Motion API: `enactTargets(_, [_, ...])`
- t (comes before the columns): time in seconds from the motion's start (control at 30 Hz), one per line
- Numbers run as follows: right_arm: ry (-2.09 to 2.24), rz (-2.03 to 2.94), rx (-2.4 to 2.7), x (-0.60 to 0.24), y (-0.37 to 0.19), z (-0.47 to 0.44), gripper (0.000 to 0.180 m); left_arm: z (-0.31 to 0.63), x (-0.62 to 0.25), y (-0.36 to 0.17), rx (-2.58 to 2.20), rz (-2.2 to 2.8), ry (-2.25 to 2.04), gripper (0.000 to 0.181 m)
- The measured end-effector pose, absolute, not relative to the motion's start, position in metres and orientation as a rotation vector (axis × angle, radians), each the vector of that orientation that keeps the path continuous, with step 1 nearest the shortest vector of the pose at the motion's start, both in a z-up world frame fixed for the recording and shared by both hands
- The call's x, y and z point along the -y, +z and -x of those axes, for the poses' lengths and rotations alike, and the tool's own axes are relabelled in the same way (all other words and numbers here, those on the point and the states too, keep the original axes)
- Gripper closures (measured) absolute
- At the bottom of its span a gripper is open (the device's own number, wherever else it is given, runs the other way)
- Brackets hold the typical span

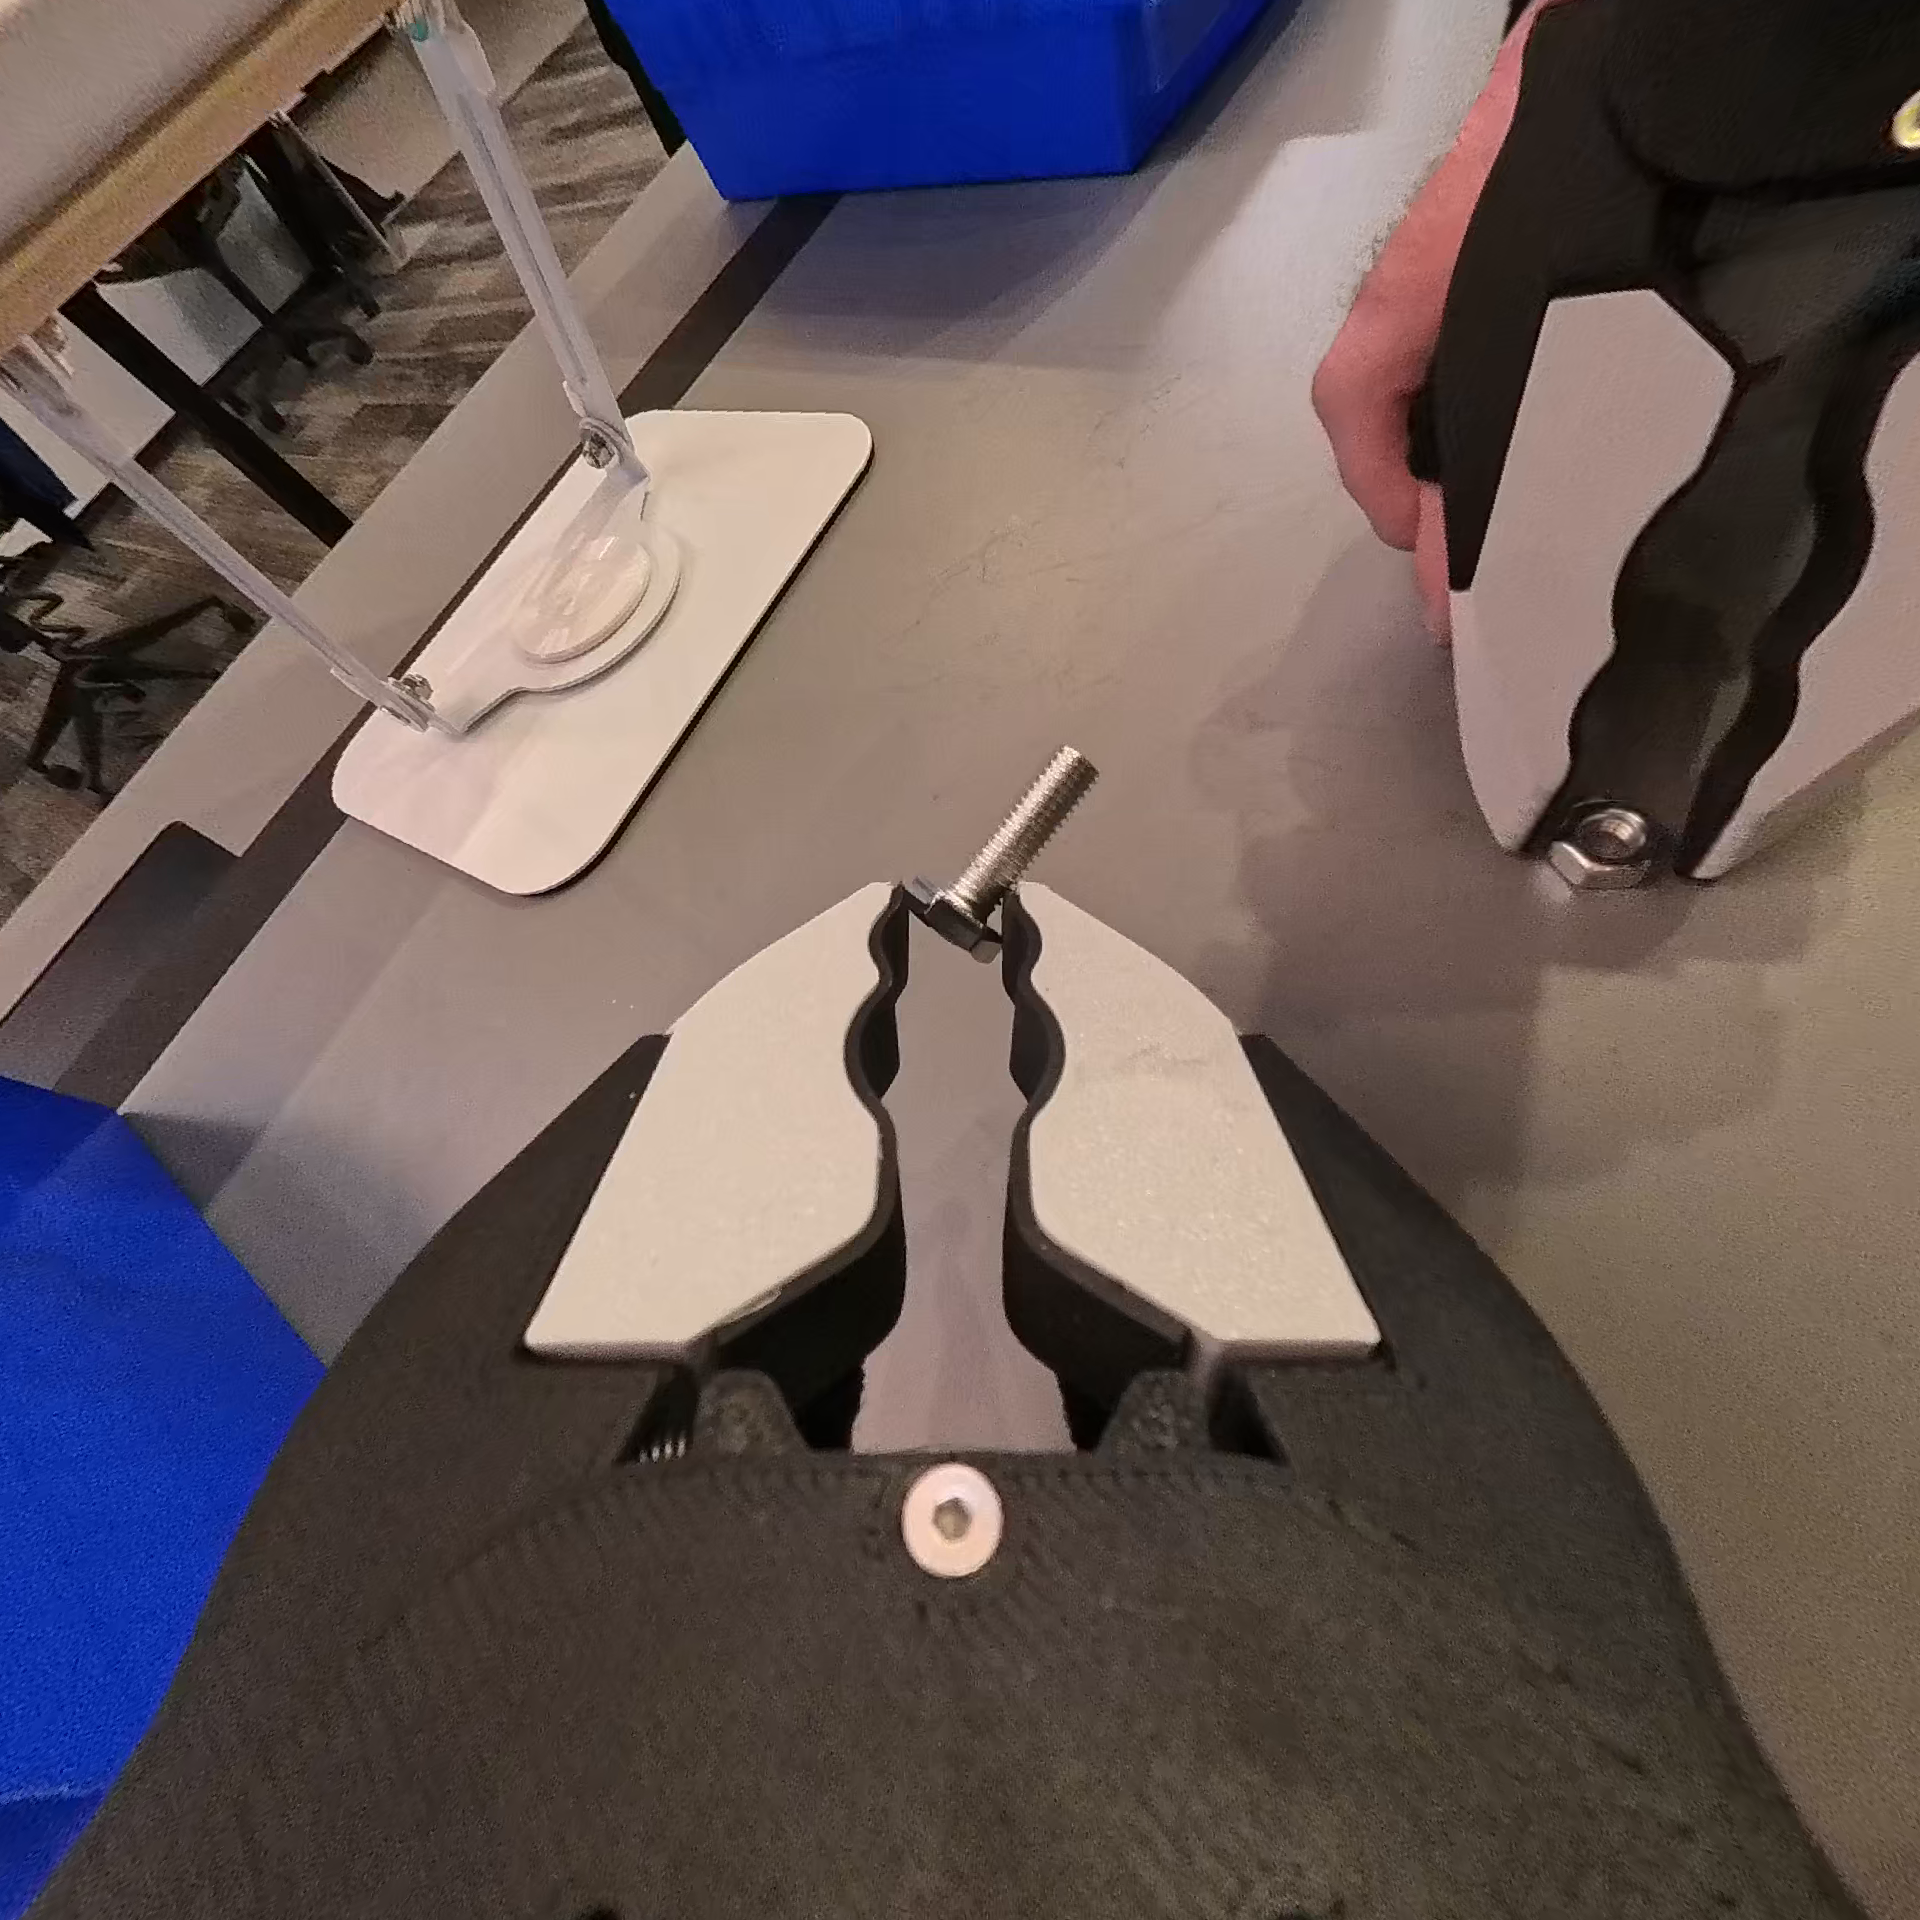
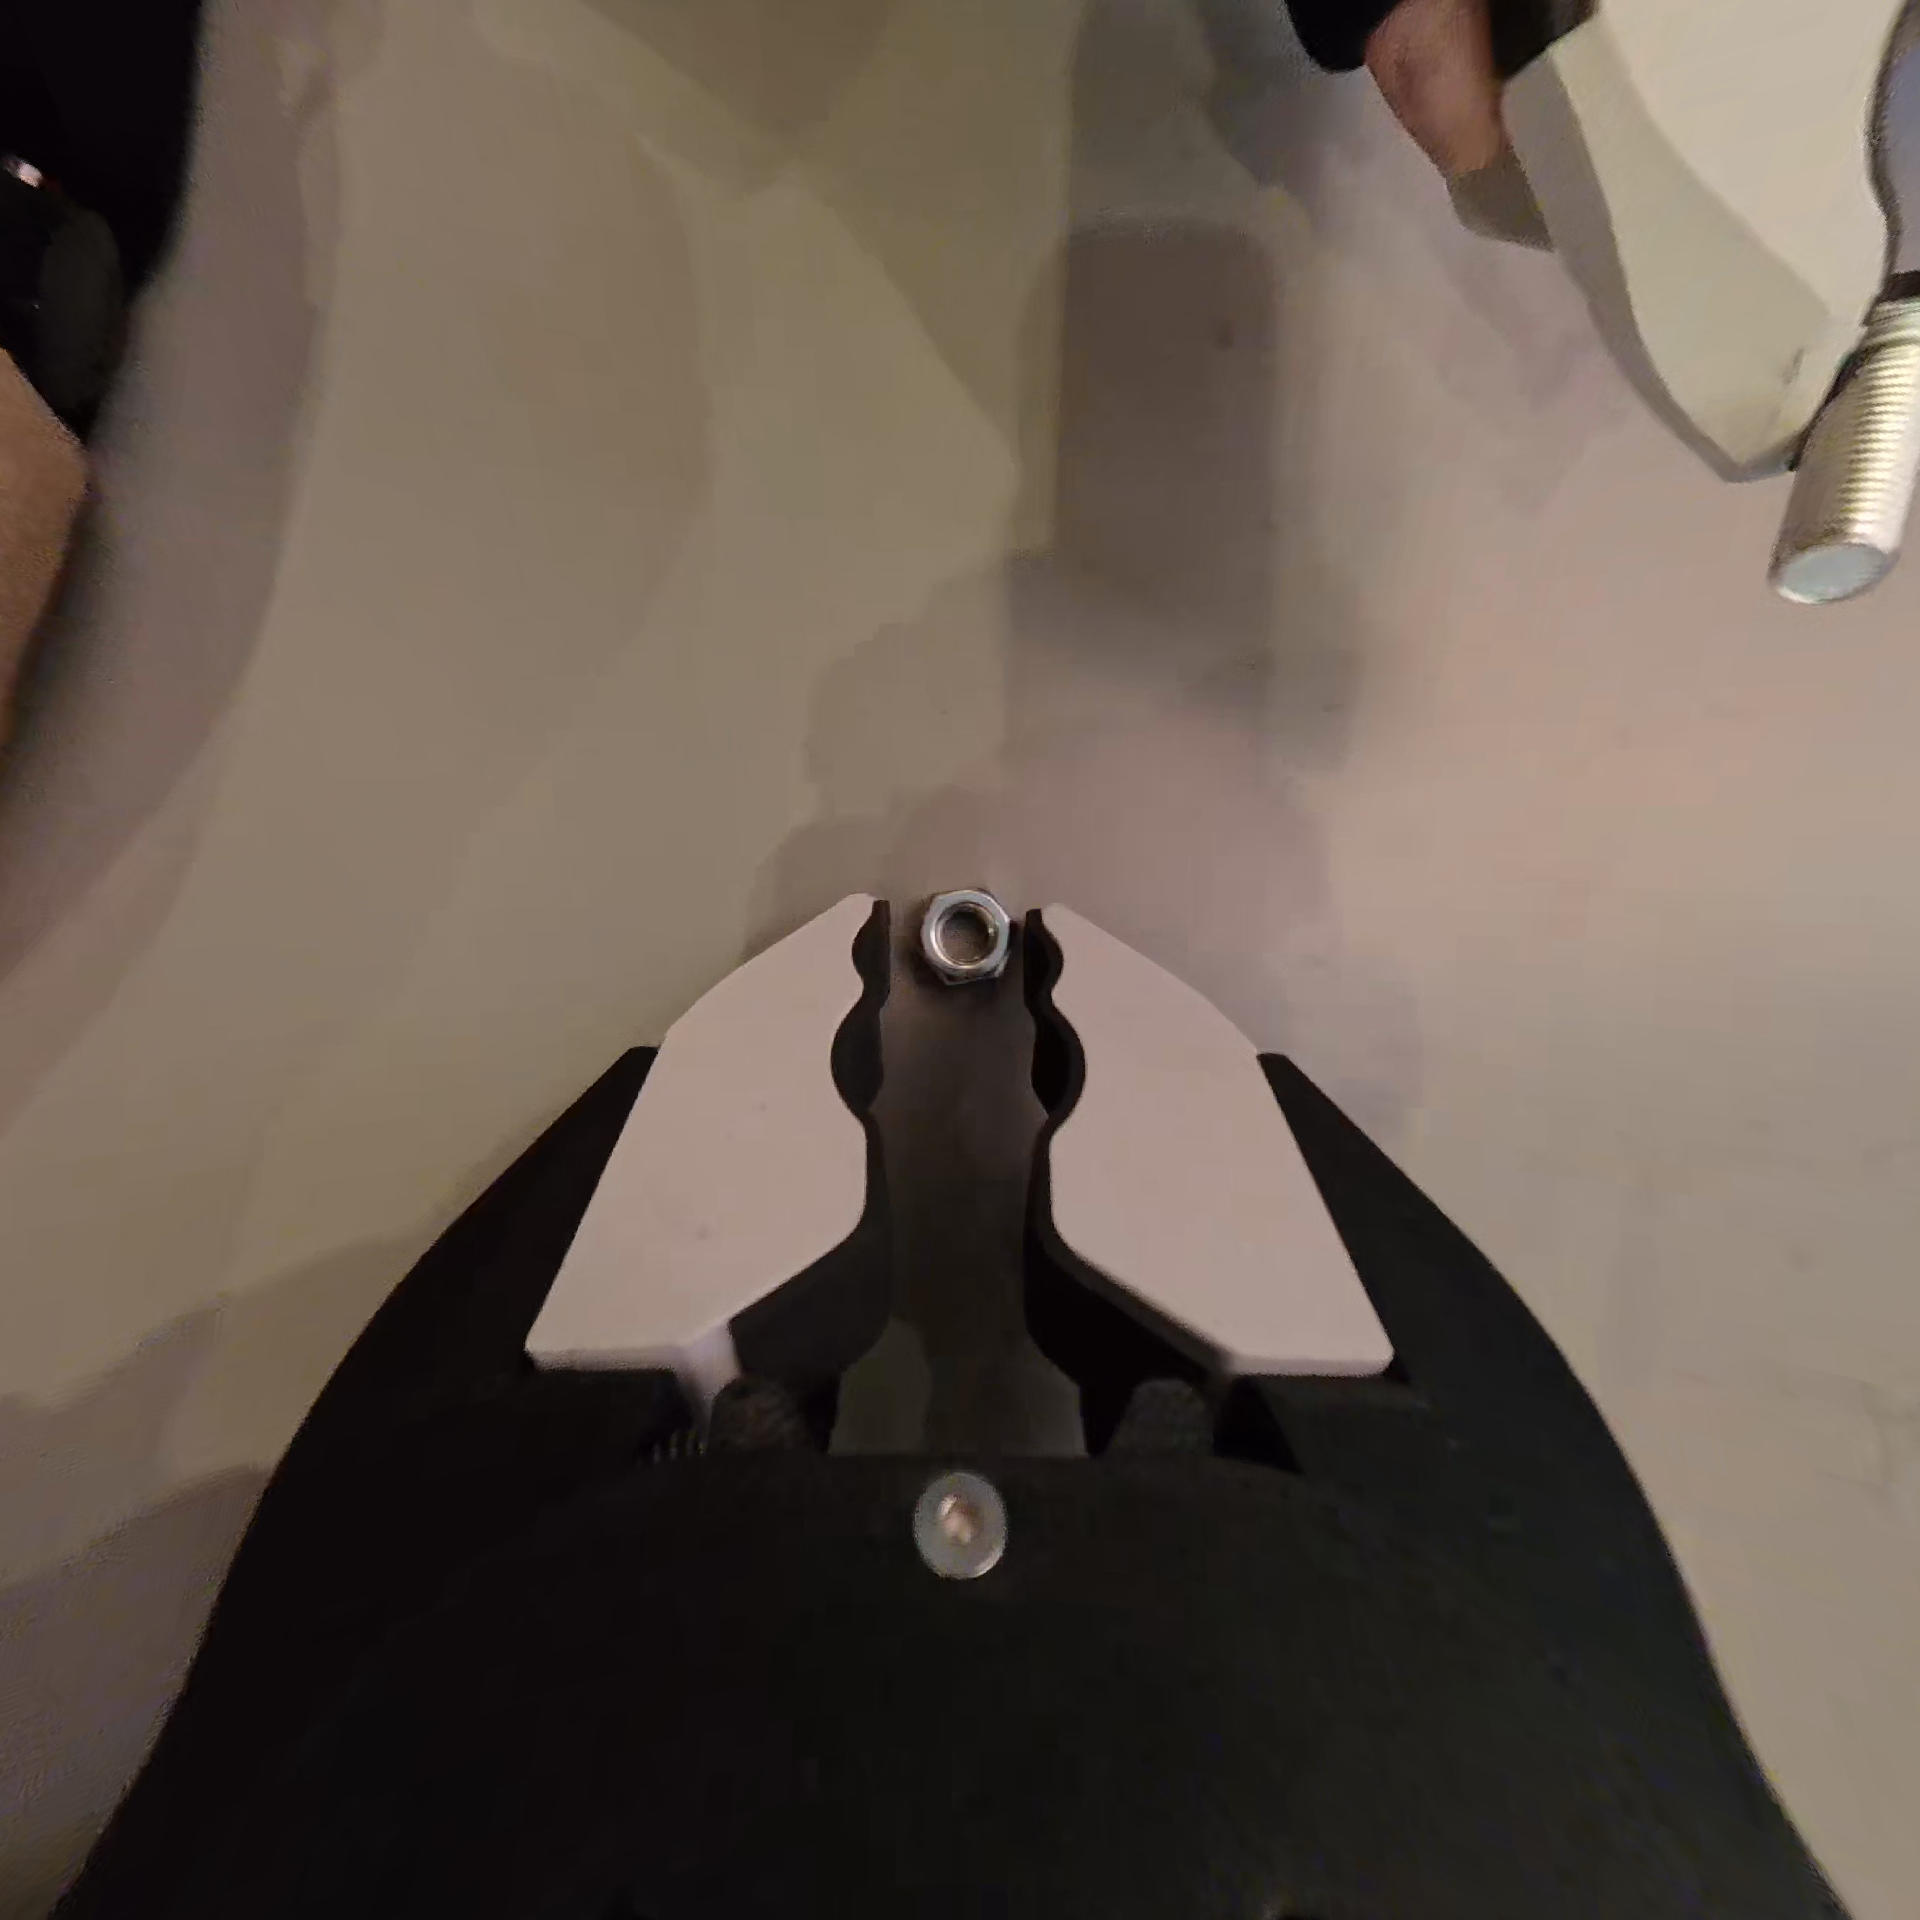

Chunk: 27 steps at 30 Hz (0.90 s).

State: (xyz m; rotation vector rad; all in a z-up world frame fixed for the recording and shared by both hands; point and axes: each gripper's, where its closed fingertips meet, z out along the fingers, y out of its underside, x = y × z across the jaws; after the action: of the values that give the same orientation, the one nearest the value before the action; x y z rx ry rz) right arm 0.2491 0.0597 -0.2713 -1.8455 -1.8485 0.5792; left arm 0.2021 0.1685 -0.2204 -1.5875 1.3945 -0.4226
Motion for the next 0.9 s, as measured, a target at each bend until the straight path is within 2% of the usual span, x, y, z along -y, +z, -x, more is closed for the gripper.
enactTargets(0.03, [0.570,1.858,1.843,-0.059,-0.272,-0.249,0.155,-0.202,-0.169,-0.220,-1.393,1.590,-0.422,0.165])
enactTargets(0.47, [0.459,2.131,1.521,-0.060,-0.273,-0.251,0.162,-0.204,-0.167,-0.222,-1.394,1.604,-0.422,0.165])
enactTargets(0.77, [0.491,2.073,1.477,-0.067,-0.272,-0.246,0.162,-0.205,-0.164,-0.218,-1.375,1.599,-0.465,0.165])
enactTargets(0.9, [0.553,1.971,1.392,-0.077,-0.248,-0.243,0.162,-0.207,-0.160,-0.211,-1.312,1.624,-0.642,0.165])
